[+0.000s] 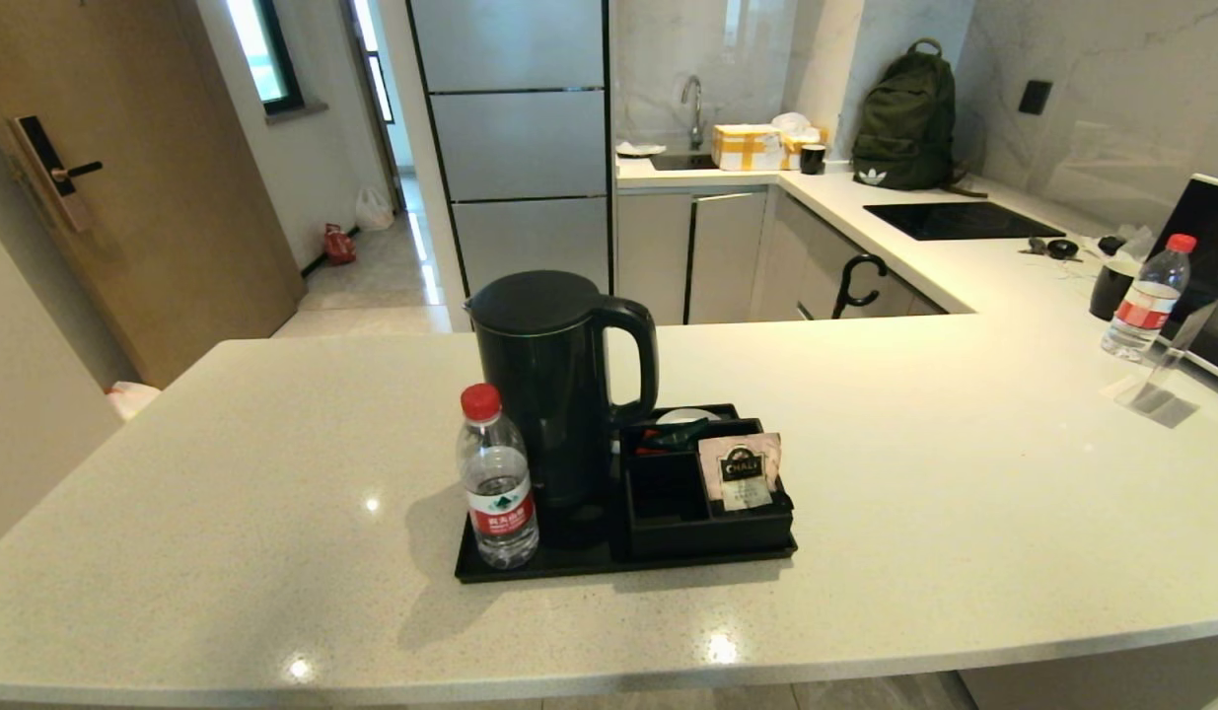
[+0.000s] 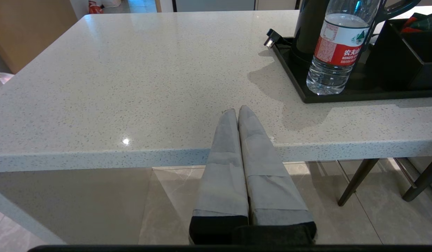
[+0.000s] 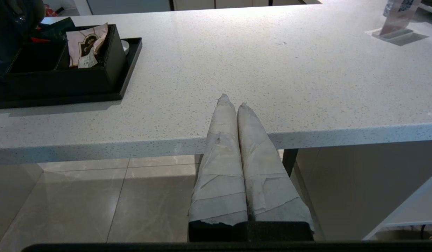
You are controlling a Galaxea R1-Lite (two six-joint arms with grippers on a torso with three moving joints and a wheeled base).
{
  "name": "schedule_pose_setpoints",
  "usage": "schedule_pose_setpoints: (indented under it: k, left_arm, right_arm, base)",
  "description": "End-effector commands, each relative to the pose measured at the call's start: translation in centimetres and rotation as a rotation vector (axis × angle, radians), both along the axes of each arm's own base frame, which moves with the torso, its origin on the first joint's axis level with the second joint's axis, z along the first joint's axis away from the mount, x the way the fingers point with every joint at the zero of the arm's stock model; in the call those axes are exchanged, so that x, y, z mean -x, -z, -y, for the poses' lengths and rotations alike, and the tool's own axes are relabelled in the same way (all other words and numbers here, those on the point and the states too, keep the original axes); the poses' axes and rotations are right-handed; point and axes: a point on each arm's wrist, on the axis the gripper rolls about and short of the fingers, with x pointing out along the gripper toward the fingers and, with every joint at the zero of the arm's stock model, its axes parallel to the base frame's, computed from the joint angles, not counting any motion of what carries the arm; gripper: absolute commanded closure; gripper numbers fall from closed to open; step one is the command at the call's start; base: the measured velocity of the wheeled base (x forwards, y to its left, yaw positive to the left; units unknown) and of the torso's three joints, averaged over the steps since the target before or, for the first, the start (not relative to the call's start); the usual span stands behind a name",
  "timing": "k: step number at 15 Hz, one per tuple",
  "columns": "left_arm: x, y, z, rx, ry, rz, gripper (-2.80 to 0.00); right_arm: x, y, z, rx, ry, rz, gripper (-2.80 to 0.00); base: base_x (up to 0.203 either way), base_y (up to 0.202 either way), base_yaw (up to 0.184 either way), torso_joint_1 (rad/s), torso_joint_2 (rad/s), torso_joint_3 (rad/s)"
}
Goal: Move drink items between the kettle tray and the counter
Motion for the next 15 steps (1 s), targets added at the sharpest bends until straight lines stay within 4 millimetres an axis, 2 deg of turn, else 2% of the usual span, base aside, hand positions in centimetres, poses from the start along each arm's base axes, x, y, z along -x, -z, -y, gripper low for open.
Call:
schedule_pose_setpoints:
  k: [1,15]
  left_arm:
    - [-0.01,0.01,0.00,0.000,0.000,-0.002,0.00]
    - [-0.01,-0.01,0.00,0.000,0.000,-0.001,0.00]
  right_arm:
    - [-0.01,0.00,0.00,0.001,0.000,-0.002,0.00]
    - [-0.01,0.00,0.00,0.001,0.000,-0.002,0.00]
  base:
    - [0.000,0.000,0.000,0.000,0.00,0.000]
    - [0.000,0.000,0.000,0.000,0.00,0.000]
